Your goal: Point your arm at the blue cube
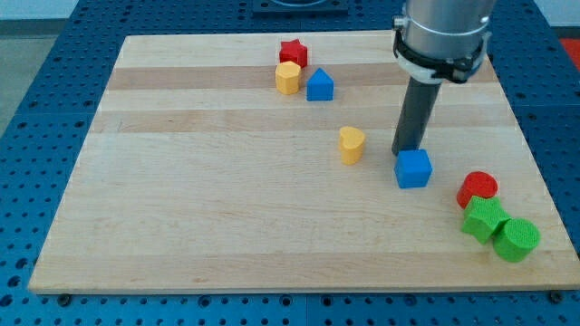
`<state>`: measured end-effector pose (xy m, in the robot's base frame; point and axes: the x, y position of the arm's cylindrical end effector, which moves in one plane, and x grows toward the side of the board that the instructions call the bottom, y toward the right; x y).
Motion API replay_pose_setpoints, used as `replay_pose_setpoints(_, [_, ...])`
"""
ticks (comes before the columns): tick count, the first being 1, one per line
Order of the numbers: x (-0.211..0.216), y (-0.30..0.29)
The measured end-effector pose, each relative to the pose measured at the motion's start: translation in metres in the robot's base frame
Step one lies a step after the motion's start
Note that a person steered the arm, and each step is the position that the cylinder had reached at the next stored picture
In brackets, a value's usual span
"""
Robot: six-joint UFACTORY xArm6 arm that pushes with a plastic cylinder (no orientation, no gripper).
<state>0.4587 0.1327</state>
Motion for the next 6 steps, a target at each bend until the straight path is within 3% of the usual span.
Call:
replay_pose_setpoints(2, [0.040, 0.000])
replay_pose_setpoints(6, [0.063, -0.019])
